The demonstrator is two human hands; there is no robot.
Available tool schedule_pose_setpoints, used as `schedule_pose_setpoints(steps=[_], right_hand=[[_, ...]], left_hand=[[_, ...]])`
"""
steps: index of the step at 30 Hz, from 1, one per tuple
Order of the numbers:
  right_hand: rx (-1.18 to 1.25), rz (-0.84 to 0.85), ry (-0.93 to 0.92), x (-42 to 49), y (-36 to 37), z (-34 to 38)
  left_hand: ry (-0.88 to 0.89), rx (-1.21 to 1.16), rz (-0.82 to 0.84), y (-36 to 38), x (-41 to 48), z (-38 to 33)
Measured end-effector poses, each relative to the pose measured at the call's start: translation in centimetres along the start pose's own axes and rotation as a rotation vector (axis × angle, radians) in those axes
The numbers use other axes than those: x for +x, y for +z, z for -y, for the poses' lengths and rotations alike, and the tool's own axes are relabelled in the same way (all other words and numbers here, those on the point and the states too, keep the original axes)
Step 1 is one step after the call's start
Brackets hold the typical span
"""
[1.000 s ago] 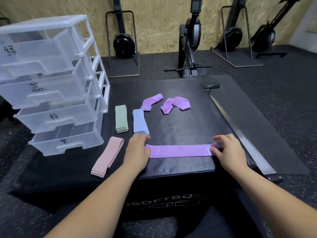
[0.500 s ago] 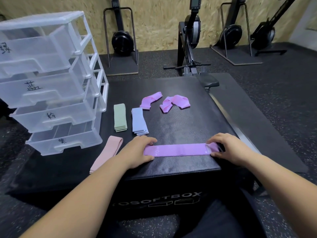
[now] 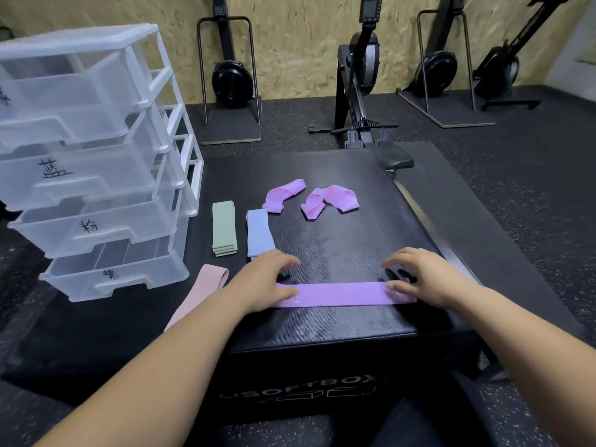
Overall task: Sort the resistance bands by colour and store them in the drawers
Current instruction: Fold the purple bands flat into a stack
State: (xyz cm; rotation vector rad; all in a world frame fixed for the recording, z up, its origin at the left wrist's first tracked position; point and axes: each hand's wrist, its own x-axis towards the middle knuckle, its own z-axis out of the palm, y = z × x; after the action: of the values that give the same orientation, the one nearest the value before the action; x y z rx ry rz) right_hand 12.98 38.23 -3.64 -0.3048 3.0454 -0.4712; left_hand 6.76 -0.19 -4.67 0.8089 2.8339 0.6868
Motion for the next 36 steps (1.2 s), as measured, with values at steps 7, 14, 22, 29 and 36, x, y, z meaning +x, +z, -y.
schedule_pose_setpoints(steps=[7,14,22,29,36], right_hand=[[0.009,0.029,0.016,6.1,-0.4,2.8],[-0.104,0.153,0.077,12.3,0.4,3.5],[-0.103,0.065,0.094,13.8,5.0,-0.5],[-0.069,0.033,0.095,14.1,5.7,-1.2],[0.066,-0.011,0.088,13.9,5.6,-1.5]], left_hand=[[-0.008,0.034,-0.034,0.4,5.1,-3.3],[-0.073,0.102,-0.02,2.2,10.1,-4.8],[-0.144,0.185,-0.183,3.4,15.8,-3.8],[-0.304,0.231,-0.295,3.2,22.7,-2.7],[-0.185,0.207,-0.26,4.3,22.8,-2.5]])
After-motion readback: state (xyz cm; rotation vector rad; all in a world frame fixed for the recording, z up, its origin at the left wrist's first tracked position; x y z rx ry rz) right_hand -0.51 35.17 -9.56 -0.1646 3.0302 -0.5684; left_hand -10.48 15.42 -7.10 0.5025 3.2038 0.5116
